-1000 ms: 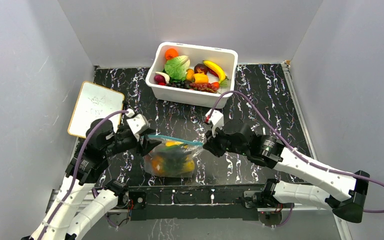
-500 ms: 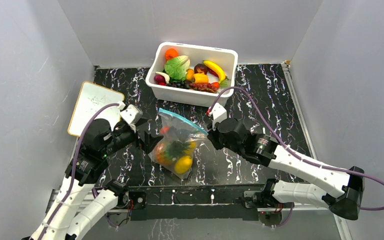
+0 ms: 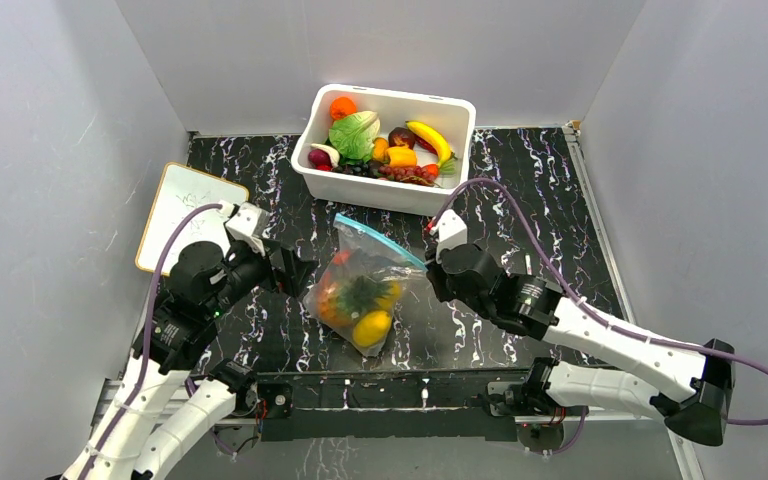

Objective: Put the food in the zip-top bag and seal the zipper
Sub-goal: Place the zipper food storage bag at the center of the board, then reset both arms

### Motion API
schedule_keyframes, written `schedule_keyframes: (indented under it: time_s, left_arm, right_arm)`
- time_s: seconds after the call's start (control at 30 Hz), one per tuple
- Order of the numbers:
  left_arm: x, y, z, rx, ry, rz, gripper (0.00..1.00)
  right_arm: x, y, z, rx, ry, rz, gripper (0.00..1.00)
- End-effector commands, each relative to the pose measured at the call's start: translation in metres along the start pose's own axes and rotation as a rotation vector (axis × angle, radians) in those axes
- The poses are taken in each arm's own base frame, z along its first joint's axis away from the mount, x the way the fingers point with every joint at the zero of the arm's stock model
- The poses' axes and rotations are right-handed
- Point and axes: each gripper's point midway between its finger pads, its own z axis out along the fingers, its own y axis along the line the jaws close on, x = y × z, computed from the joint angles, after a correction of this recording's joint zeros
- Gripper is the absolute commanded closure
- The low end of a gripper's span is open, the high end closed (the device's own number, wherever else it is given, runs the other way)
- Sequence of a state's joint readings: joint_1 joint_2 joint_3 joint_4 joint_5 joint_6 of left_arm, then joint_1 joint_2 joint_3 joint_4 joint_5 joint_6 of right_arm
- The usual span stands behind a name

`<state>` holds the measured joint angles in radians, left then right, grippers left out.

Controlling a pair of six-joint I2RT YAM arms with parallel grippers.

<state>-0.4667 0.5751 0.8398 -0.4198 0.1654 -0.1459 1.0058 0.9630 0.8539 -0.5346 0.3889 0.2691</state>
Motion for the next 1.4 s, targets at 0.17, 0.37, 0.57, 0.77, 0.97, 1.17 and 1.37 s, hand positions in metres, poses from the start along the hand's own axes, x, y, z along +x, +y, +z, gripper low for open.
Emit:
schedule_keyframes:
  time_s: [0.17,0.37,0.57,0.77,0.97,1.17,1.37]
  left_arm:
    - [-0.004,0.015,0.001,-0.118,0.036,-0.112,0.02]
    - [-0.031,0.009,-0.008,-0.103,-0.048,-0.126,0.02]
    - [-0.058,0.010,-0.017,-0.129,-0.109,-0.131,0.02]
    - [-0.070,0.007,-0.027,-0.123,-0.163,-0.151,0.02]
    - [-0.062,0.004,-0.027,-0.104,-0.164,-0.169,0.02]
    - [-0.053,0.005,-0.026,-0.103,-0.178,-0.191,0.02]
    - [-0.045,0.009,-0.022,-0.117,-0.164,-0.199,0.02]
  right_arm:
    - [-0.065,-0.023,-0.037,0.070,-0.248,0.089,0.52]
    - [-0.087,-0.011,-0.055,-0.017,-0.279,0.139,0.11]
    - [-0.113,-0.007,-0.079,-0.066,-0.334,0.226,0.02]
    - [-0.131,-0.009,-0.105,-0.107,-0.388,0.338,0.02]
    - [-0.119,-0.016,-0.113,-0.120,-0.431,0.399,0.02]
    - [-0.106,-0.016,-0.107,-0.119,-0.409,0.417,0.02]
    - [-0.107,-0.009,-0.102,-0.132,-0.388,0.410,0.02]
